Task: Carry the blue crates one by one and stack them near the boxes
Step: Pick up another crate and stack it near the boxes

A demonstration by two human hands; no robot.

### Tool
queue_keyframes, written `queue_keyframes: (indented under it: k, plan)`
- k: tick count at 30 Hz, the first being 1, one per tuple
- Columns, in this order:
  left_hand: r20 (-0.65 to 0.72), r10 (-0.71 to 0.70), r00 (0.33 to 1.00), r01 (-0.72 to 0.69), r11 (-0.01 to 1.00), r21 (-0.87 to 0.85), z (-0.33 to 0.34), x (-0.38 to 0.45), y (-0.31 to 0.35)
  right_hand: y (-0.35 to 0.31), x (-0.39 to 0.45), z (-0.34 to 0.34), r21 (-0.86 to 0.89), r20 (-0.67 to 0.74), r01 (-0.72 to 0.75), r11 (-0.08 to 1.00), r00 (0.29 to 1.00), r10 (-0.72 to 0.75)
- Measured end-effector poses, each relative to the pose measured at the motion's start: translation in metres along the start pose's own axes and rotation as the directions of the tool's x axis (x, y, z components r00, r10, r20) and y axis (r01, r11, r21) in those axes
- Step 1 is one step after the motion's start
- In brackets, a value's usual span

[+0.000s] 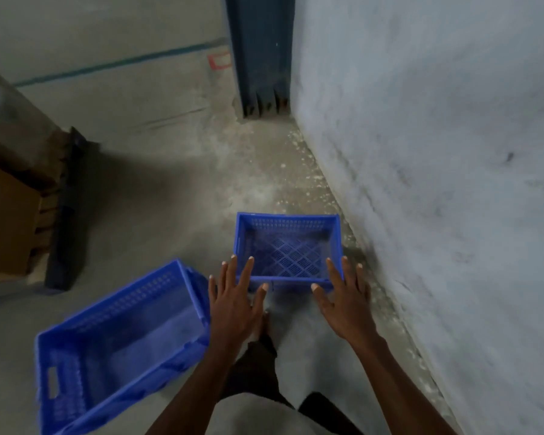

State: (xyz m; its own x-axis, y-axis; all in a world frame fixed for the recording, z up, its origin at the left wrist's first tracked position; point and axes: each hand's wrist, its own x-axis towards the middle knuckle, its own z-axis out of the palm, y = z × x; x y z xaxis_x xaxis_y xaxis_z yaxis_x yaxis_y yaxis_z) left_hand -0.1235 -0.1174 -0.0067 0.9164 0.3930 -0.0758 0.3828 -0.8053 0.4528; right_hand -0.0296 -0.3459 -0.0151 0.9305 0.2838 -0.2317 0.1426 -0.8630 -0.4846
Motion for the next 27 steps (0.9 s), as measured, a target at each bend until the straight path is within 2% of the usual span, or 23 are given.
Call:
queue_keyframes:
  k: [6, 13, 16, 19, 22, 25, 27]
  plan:
    - [0.157, 0.135, 0.978, -0.148, 0.986, 0.073, 0.053, 0.149, -0.029, 0.042, 0.132, 0.032, -0.027, 0.136, -0.098, 0.995, 0.986, 0.101]
    - [0.318, 0.044, 0.947, -0.074, 0.994, 0.082, 0.192, 0.269, -0.117, 0.150, 0.274, 0.143, -0.078, 0.346, -0.197, 0.977, 0.914, 0.212]
    - [0.350, -0.089, 0.932, 0.074, 0.996, 0.055, 0.256, 0.301, -0.157, 0.195, 0.315, 0.195, -0.064, 0.381, -0.272, 0.960, 0.882, 0.276]
    - [0.324, -0.309, 0.894, 0.321, 0.947, 0.016, 0.310, 0.328, -0.202, 0.231, 0.351, 0.239, -0.014, 0.335, -0.469, 0.883, 0.830, 0.446]
    - [0.297, -0.510, 0.808, 0.523, 0.851, 0.038, 0.346, 0.351, -0.236, 0.253, 0.379, 0.270, 0.127, 0.235, -0.587, 0.800, 0.801, 0.551]
    - [0.348, -0.600, 0.720, 0.615, 0.784, 0.079, 0.373, 0.371, -0.266, 0.270, 0.400, 0.289, 0.301, 0.185, -0.621, 0.724, 0.783, 0.594]
    - [0.349, -0.642, 0.683, 0.688, 0.726, -0.012, 0.390, 0.380, -0.287, 0.284, 0.414, 0.297, 0.398, 0.189, -0.681, 0.615, 0.716, 0.672]
